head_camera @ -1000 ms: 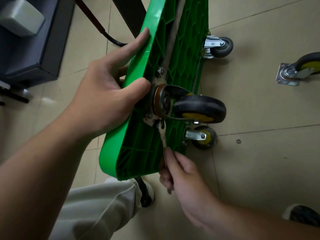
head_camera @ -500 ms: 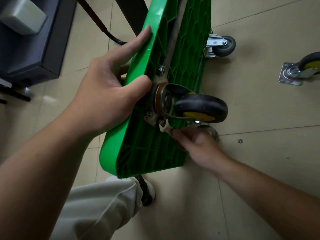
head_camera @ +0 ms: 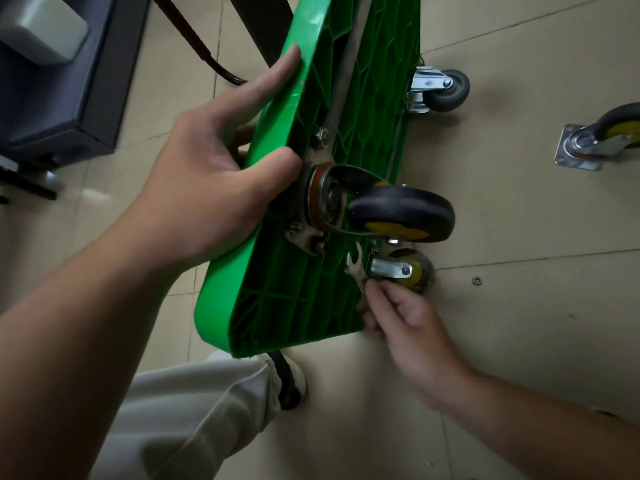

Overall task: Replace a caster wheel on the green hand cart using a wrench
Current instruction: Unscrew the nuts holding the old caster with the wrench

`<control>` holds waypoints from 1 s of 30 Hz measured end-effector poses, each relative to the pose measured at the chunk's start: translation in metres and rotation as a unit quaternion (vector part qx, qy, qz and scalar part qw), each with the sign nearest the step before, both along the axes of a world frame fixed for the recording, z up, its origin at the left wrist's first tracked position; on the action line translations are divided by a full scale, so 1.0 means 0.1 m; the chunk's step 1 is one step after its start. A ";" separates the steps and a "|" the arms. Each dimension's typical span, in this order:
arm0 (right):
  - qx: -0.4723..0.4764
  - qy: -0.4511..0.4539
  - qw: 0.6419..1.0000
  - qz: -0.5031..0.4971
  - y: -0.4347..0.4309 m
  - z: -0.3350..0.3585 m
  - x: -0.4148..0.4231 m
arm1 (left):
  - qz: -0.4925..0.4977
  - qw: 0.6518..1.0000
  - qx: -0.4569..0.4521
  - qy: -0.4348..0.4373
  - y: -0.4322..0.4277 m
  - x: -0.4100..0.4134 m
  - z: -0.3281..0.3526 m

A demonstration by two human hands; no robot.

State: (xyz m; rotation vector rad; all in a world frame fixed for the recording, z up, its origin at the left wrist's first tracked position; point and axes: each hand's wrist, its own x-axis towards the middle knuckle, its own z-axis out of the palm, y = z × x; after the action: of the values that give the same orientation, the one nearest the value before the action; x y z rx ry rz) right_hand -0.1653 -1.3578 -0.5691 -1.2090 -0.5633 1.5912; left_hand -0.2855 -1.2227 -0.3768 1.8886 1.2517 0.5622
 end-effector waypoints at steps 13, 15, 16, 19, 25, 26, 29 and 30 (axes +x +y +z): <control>-0.053 0.115 0.992 0.029 0.04 0.28 -0.39 | 0.004 1.000 -0.002 0.000 -0.02 0.02 0.02; -0.028 0.108 0.993 0.026 0.11 0.24 -0.33 | 0.006 1.000 -0.006 -0.002 -0.02 0.02 0.02; -0.013 0.092 0.995 0.031 0.16 0.21 -0.29 | 0.006 1.000 -0.007 -0.003 -0.02 0.02 0.02; 0.030 -0.011 0.999 0.034 0.35 0.13 -0.06 | 0.008 1.000 -0.009 -0.004 -0.01 0.00 0.01; 0.112 -0.219 0.969 0.015 0.66 0.05 0.34 | 0.004 1.000 -0.008 -0.007 0.00 -0.01 -0.01; 0.115 -0.233 0.966 0.014 0.67 0.03 0.34 | 0.004 1.000 -0.005 -0.007 0.00 -0.01 -0.01; 0.132 -0.219 0.966 0.023 0.56 -0.05 0.30 | 0.002 1.000 0.001 -0.006 0.00 0.00 -0.02; 0.127 -0.189 0.973 0.026 0.49 -0.07 0.26 | 0.002 1.000 0.001 -0.006 0.01 0.00 -0.02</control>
State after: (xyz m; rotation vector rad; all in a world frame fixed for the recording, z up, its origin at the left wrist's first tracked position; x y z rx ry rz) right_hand -0.1390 -1.3088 -0.5765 -1.3148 -1.0174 1.2866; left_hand -0.2859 -1.2221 -0.3789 1.8826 1.2476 0.5760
